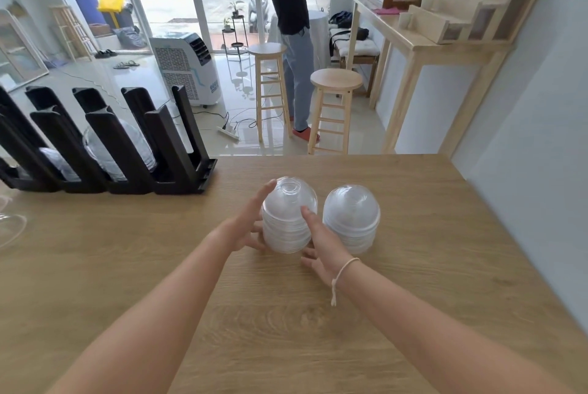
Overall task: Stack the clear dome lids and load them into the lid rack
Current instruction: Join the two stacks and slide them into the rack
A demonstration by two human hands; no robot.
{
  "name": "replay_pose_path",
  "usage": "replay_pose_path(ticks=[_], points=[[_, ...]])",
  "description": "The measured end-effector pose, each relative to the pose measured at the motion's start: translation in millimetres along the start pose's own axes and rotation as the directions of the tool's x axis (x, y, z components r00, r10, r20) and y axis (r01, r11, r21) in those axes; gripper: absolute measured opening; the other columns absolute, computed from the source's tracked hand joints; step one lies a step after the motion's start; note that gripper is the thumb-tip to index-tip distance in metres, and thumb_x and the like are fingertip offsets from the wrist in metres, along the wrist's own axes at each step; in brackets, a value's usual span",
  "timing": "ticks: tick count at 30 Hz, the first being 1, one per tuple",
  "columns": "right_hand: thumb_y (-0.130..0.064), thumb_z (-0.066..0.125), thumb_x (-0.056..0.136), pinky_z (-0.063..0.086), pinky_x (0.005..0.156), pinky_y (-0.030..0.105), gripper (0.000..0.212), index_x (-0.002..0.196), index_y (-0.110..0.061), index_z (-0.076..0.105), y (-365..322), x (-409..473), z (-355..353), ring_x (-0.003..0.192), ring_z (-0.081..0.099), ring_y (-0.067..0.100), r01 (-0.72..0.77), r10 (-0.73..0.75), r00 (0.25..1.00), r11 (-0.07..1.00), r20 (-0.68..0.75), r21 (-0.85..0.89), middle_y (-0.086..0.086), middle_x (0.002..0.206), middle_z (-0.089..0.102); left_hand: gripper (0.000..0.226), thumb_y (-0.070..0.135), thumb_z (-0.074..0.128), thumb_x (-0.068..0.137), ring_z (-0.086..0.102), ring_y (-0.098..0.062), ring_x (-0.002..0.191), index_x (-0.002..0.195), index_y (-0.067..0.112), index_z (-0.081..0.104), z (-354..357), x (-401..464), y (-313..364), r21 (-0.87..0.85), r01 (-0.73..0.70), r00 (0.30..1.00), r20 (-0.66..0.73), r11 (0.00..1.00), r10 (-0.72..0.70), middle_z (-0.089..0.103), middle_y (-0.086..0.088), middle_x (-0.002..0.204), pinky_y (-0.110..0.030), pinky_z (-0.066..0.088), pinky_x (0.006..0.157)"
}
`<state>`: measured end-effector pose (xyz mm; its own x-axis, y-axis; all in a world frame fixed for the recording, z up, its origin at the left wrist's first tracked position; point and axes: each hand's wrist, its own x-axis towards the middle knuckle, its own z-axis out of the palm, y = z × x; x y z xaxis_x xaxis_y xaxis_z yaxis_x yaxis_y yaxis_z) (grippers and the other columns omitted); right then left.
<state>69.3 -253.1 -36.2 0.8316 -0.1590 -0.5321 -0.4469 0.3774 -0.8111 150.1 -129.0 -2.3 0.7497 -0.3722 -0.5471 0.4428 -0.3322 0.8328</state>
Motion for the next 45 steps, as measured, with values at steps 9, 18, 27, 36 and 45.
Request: replay_pose_path(ticks=[9, 18, 27, 36, 45], points=[[-0.057, 0.051, 0.083, 0.036, 0.108, 0.046, 0.067, 0.133, -0.014, 0.042, -7.7, 12.3, 4.3, 0.121, 0.051, 0.029, -0.058, 0.058, 0.998, 0.997, 0.002, 0.056, 0.010, 0.132, 0.054, 0.071, 0.070, 0.049, 0.074, 0.056, -0.035, 0.110, 0.131, 0.028, 0.046, -22.1, 7.1, -4.5, -0.093, 0.033, 0.997, 0.069, 0.995, -0.027, 0.056, -0.015, 0.121, -0.046, 0.056, 0.073], [-0.064, 0.043, 0.082, 0.031, 0.110, 0.048, 0.072, 0.140, -0.023, 0.031, -20.2, 17.8, 10.6, 0.128, 0.042, 0.035, -0.161, 0.163, 0.983, 0.987, 0.085, -0.023, 0.012, 0.146, 0.038, 0.080, 0.072, 0.052, 0.068, 0.054, -0.034, 0.113, 0.133, 0.027, 0.044, -29.6, 5.8, -7.5, -0.121, 0.047, 0.998, 0.049, 0.991, -0.041, 0.052, -0.014, 0.126, -0.051, 0.054, 0.080], [-0.060, 0.051, 0.080, 0.052, 0.083, 0.035, 0.068, 0.135, -0.023, 0.035, -19.2, 17.7, 21.4, 0.107, 0.056, 0.025, -0.087, 0.089, 0.992, 0.996, 0.087, -0.021, 0.009, 0.129, 0.050, 0.059, 0.065, 0.043, 0.080, 0.056, -0.027, 0.101, 0.120, 0.024, 0.055, -23.4, 3.4, -9.4, -0.225, 0.033, 0.999, 0.006, 0.974, -0.032, 0.058, -0.007, 0.112, -0.048, 0.050, 0.080], [-0.057, 0.061, 0.075, 0.040, 0.105, 0.044, 0.079, 0.139, -0.023, 0.029, -46.6, 3.5, 21.6, 0.118, 0.040, 0.022, 0.063, -0.071, 0.992, 0.994, 0.104, 0.086, 0.004, 0.145, 0.032, 0.061, 0.064, 0.050, 0.076, 0.044, -0.032, 0.121, 0.126, 0.030, 0.049, -26.7, -11.0, 26.1, -0.203, -0.102, 0.995, -0.042, 0.974, 0.095, 0.048, -0.005, 0.131, -0.066, 0.036, 0.097], [-0.055, 0.058, 0.079, 0.045, 0.100, 0.048, 0.057, 0.127, -0.028, 0.045, -126.0, -50.4, -27.6, 0.128, 0.040, 0.030, 0.260, -0.260, 0.965, 0.965, 0.014, -0.039, 0.003, 0.139, 0.040, 0.077, 0.070, 0.053, 0.065, 0.044, -0.037, 0.123, 0.133, 0.033, 0.042, 31.5, -25.6, 95.5, -0.196, -0.226, 0.971, 0.033, 0.954, 0.237, 0.046, -0.007, 0.138, -0.065, 0.040, 0.091]])
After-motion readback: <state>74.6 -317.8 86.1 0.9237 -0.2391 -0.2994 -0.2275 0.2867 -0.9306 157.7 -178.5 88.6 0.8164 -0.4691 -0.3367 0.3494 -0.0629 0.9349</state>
